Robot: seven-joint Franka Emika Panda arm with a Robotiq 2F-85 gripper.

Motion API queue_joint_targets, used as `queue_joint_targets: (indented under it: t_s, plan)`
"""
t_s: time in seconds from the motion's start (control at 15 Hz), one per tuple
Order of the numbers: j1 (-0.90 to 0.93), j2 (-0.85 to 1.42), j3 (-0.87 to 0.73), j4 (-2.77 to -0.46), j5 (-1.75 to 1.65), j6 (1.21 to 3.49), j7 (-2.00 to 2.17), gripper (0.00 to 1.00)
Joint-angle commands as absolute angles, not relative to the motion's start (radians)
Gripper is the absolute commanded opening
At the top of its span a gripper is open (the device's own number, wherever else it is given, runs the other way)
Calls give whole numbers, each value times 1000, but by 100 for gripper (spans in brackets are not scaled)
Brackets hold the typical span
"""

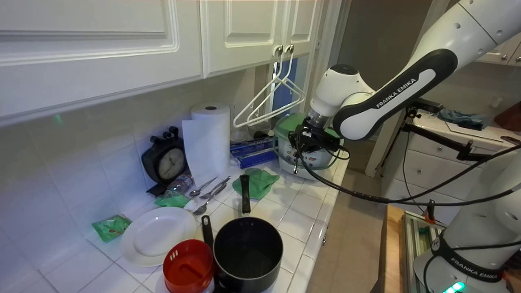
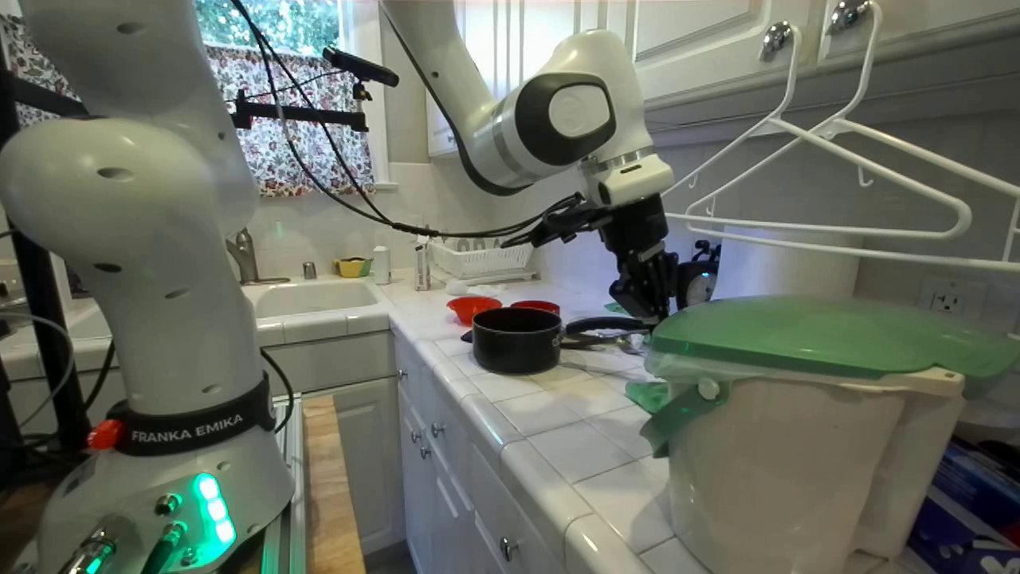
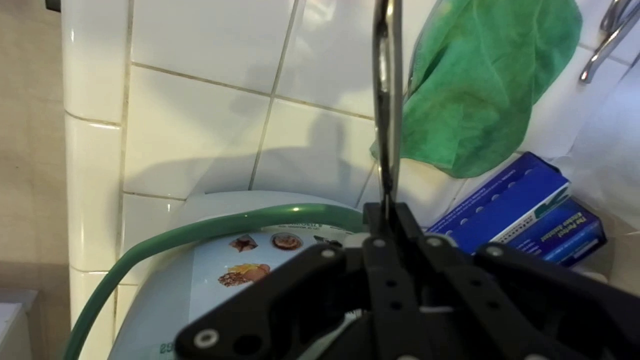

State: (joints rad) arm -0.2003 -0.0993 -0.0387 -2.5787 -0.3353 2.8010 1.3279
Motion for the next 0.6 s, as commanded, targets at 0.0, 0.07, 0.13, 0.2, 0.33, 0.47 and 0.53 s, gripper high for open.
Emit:
queue_joint_targets:
  t_s: [0.0, 0.07, 0.13, 0.2, 0.33, 0.47, 0.53]
  plan:
    - [-202, -160, -40, -2593, -335, 2787, 1323, 3]
    - [-207, -171, -36, -2593, -344, 2779, 1330, 3]
    - [-212, -180, -33, -2594, -348, 2774, 1332, 3]
    - [-217, -192, -29, -2595, -355, 2766, 1338, 3]
    - [-232, -223, -21, -2600, -373, 2744, 1349, 3]
    - [-252, -261, -9, -2605, -398, 2706, 1362, 3]
    - [-264, -282, 0, -2607, -415, 2680, 1371, 3]
